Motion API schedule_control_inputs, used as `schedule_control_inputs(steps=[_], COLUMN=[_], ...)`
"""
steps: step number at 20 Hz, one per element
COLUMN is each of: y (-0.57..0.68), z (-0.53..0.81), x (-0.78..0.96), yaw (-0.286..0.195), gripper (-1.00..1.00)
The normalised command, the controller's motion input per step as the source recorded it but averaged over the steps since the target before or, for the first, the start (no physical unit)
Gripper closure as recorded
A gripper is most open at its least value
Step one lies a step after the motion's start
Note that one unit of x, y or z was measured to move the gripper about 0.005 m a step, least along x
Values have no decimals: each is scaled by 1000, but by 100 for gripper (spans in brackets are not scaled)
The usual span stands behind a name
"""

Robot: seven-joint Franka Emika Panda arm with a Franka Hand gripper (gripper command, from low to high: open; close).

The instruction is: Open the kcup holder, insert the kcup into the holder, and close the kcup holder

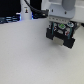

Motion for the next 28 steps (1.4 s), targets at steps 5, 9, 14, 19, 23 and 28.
schedule_control_inputs(steps=[5,9,14,19,23,28], y=[226,74,129,309,496,548], z=[-259,-146,-190,-168,-53,-49], x=[-57,-244,-373,-431,-378,-345], yaw=[174,265,243,166,96,88], gripper=[-100,-100,-100,-100,-100,-100])
